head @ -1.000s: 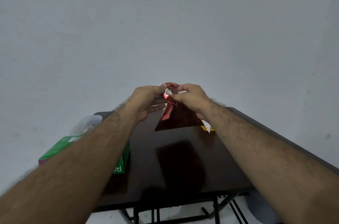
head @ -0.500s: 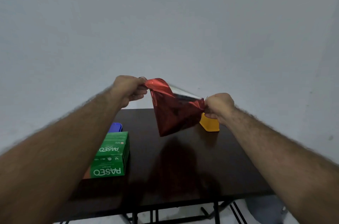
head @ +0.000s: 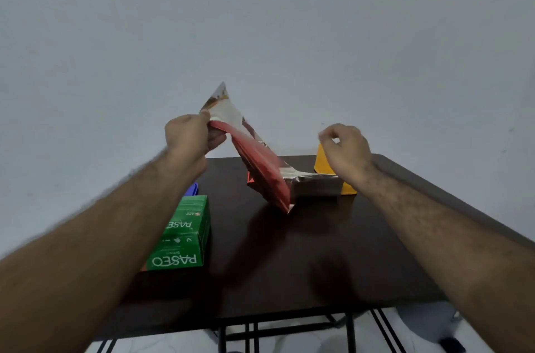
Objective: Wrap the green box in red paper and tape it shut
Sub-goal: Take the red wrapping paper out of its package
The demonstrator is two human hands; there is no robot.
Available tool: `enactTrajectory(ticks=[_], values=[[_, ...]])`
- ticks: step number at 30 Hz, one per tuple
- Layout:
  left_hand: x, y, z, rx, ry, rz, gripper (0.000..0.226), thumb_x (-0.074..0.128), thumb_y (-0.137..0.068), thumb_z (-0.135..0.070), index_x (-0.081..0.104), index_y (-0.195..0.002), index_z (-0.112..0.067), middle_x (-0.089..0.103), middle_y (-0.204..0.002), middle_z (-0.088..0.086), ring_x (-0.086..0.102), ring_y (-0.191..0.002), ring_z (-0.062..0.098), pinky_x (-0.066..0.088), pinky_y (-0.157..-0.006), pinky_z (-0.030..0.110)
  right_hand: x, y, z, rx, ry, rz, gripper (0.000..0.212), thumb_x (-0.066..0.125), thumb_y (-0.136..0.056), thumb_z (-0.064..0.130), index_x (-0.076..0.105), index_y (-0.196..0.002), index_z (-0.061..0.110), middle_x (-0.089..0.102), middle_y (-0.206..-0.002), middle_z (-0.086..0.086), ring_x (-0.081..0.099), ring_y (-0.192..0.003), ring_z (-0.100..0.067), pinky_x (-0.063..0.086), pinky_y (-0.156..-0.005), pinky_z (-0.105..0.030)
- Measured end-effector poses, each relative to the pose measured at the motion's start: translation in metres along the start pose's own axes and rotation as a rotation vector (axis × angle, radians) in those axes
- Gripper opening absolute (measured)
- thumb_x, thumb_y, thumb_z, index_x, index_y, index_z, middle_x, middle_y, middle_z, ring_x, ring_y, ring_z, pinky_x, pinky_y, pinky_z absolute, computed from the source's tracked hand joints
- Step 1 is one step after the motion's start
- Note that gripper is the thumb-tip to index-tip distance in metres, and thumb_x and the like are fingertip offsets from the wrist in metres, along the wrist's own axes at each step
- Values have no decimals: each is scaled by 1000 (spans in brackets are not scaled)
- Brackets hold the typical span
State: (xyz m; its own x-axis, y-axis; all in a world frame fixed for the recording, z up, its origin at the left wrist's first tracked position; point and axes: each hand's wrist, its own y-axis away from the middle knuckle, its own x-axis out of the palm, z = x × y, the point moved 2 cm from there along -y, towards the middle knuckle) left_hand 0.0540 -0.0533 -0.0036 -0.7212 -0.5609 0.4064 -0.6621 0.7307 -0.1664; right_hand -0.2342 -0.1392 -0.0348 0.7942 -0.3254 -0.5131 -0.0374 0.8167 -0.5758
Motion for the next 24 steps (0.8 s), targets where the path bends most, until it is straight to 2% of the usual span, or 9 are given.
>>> enactTrajectory(ticks=[2,4,7,10,14,16,18,21,24], values=[[-5,25,6,-24,74,-6,17,62,-106,-9,64,-90,-2,75,-74,13,76,-62,23,67,-68,38,14,4,17,-38,-91,166,25,54,-105,32,77,-103,22,74,-111,6,65,-103,-14,48,-91,-31],[-13,48,11,-53,105,4,16,60,-106,-9,66,-94,-1,77,-77,13,78,-67,24,67,-68,36,27,7,27,34,-108,380,25,54,-102,25,78,-100,21,78,-94,5,68,-81,-12,51,-77,-29],[-30,71,17,-91,86,34,13,56,-107,-6,66,-102,2,79,-78,13,79,-73,26,67,-69,37,45,13,28,100,13,676,25,51,-104,32,75,-109,24,79,-95,0,65,-70,-15,48,-65,-29],[-50,81,15,-34,-32,23,11,58,-107,-8,61,-102,2,76,-75,14,78,-70,28,66,-68,38,68,18,21,132,206,872,34,46,-107,47,72,-112,25,72,-107,1,67,-79,-19,53,-74,-34],[-68,91,4,27,-227,40,16,60,-102,-6,63,-88,-1,77,-70,11,76,-62,26,66,-65,39,94,14,16,48,511,974,63,31,-106,67,68,-124,20,71,-120,1,68,-99,-22,52,-87,-36],[-75,97,-1,46,-305,48,21,61,-99,-5,61,-79,-5,73,-62,9,72,-53,25,66,-59,37,103,11,20,23,608,1001,74,24,-105,73,68,-134,21,66,-138,0,61,-126,-24,42,-108,-39],[-81,101,-6,55,-336,48,23,61,-98,-3,61,-75,-6,69,-55,8,68,-47,24,63,-51,32,114,3,20,30,686,1025,82,23,-100,80,67,-140,22,58,-148,-2,49,-142,-26,32,-119,-41],[-92,103,-9,58,-328,38,23,62,-99,-5,62,-77,-4,67,-54,9,67,-46,22,62,-50,32,138,-9,12,81,693,1089,108,27,-75,103,64,-144,29,50,-158,1,46,-147,-28,31,-122,-47],[-99,105,-1,15,-301,40,17,59,-101,-5,65,-86,1,71,-63,16,70,-51,24,65,-55,36,157,-20,4,19,798,1114,105,29,-82,98,53,-154,25,46,-164,0,44,-148,-28,29,-122,-49]])
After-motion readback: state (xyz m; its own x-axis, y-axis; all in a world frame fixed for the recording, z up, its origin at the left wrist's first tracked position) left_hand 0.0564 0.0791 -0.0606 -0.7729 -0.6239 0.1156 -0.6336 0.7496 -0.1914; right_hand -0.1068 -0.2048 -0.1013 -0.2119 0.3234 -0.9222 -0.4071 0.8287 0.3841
